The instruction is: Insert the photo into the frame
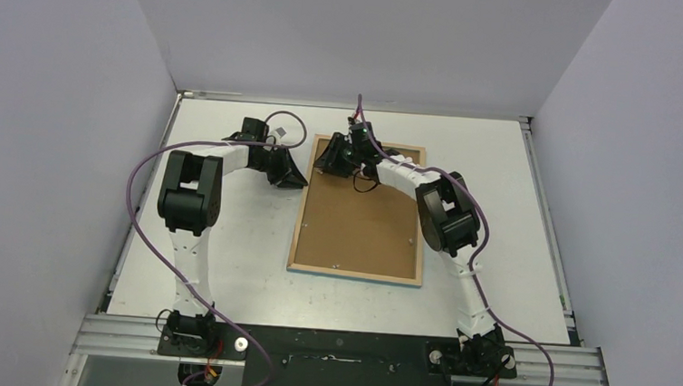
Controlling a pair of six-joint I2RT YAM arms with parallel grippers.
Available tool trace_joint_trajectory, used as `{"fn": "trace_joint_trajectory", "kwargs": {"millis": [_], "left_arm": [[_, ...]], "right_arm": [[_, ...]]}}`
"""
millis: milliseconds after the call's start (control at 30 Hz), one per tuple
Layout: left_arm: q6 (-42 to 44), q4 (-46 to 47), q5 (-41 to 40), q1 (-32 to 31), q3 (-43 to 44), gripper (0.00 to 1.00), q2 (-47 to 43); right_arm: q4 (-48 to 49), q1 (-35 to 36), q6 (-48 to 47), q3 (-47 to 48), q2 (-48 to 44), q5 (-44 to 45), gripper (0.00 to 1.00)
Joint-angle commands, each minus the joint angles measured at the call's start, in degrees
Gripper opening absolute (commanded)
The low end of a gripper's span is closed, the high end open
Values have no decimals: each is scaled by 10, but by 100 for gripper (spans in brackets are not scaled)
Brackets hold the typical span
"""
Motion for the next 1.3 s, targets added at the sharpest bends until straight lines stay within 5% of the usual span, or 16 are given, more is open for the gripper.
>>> {"fn": "trace_joint_trajectory", "kwargs": {"millis": [0,1267], "left_arm": [[27,-52,-37,-2,-2,13,26],[23,-44,-20,-4,-13,12,29]], "right_arm": [[-12,-2,-1,11,20,-16,38],[29,12,51,-19,54,-25,38]]}}
